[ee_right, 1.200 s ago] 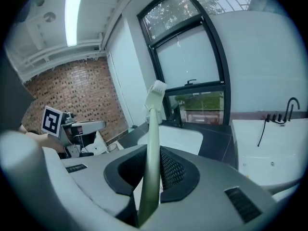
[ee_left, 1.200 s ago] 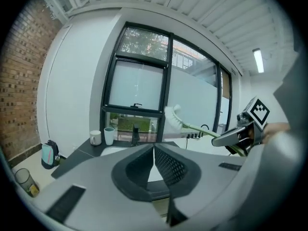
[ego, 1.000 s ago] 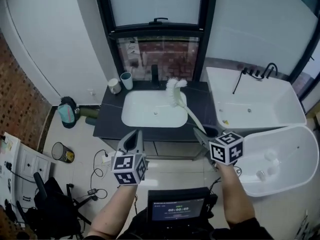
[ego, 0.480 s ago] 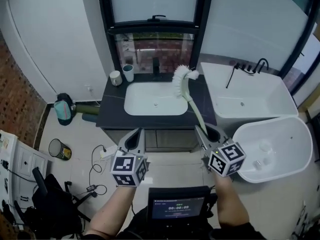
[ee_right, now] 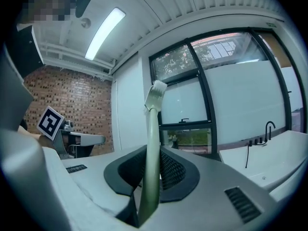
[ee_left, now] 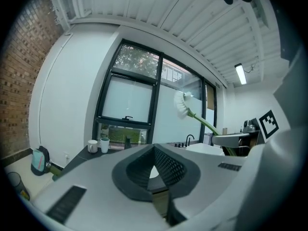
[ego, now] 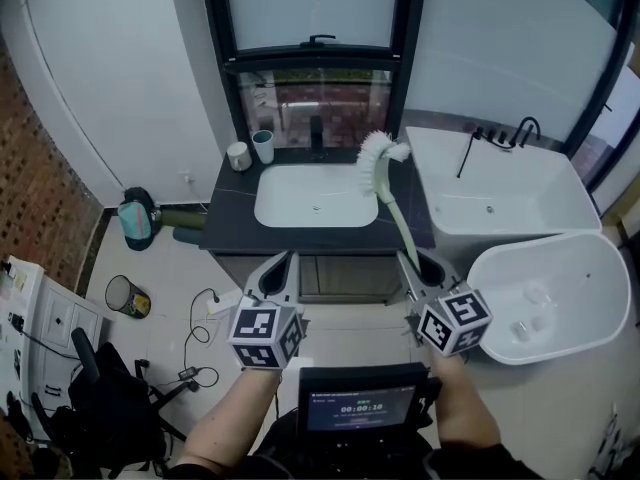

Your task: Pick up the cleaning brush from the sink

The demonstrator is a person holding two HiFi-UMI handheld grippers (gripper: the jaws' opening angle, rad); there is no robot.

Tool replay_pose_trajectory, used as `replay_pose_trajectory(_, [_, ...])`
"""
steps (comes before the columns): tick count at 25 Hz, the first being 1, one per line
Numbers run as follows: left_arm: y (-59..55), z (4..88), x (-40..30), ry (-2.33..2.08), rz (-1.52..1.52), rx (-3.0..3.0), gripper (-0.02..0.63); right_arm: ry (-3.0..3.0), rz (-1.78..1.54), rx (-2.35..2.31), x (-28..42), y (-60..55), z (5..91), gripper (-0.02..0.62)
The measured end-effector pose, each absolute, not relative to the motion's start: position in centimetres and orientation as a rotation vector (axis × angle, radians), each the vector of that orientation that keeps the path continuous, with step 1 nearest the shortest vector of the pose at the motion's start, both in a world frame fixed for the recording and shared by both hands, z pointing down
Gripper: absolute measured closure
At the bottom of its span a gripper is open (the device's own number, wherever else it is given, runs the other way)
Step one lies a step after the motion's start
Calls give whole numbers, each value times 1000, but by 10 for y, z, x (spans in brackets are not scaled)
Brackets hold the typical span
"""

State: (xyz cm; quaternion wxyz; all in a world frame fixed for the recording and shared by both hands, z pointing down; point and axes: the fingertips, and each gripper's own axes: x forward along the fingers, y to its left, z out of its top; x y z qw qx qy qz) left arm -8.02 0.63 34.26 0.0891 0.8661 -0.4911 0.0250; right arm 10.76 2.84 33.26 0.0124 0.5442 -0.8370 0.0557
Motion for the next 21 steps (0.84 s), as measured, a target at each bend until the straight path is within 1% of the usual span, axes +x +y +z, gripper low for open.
replay_pose_trajectory(11, [1, 364, -57, -1466, 134, 2582, 606, -2593, 168, 1709, 131, 24, 349, 573])
replay_pose_trajectory(16, [-3, 359, -71, -1465, 131, 2573, 606, -2592, 156, 1698, 115, 19, 341, 572])
replay_pose_trajectory(21, [-8, 375, -66, -1460, 140, 2563, 606, -2599, 174, 1700, 121, 11, 350, 572])
